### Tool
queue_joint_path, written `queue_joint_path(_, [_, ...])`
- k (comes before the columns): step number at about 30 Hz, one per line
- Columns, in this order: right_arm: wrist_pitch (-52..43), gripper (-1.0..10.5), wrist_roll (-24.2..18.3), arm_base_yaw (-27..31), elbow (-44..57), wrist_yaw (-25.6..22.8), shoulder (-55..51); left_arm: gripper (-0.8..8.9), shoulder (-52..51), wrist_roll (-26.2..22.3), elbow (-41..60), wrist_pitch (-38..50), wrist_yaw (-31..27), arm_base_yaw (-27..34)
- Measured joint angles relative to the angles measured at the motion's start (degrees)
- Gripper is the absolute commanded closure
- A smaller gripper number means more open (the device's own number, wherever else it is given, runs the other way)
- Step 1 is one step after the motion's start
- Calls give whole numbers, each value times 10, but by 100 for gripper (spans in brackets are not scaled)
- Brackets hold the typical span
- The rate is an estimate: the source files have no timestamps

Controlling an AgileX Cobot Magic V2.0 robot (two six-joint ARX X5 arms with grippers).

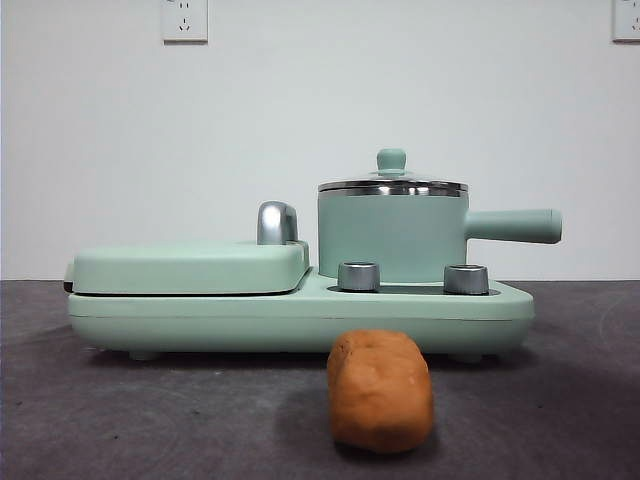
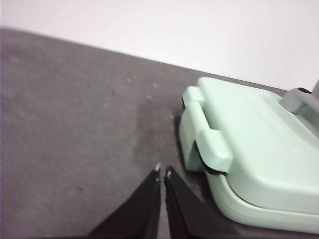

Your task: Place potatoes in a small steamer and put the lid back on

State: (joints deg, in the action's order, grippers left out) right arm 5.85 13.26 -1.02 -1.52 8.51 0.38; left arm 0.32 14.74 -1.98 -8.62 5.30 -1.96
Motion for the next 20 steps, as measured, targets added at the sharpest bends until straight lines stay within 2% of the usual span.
queue_joint_path(2, [15,927,23,0,-17,30,2,798,4,12,-7,-8,22,-6])
queue_joint_path(7, [65,927,67,0,-97,61,28,798,37,21,-88,-53,35,-23])
queue_joint_path(12, [136,927,76,0,-188,107,79,798,108,25,-190,-129,45,-38])
queue_joint_path(20, [252,927,78,0,-366,197,181,798,253,13,-362,-204,128,-54])
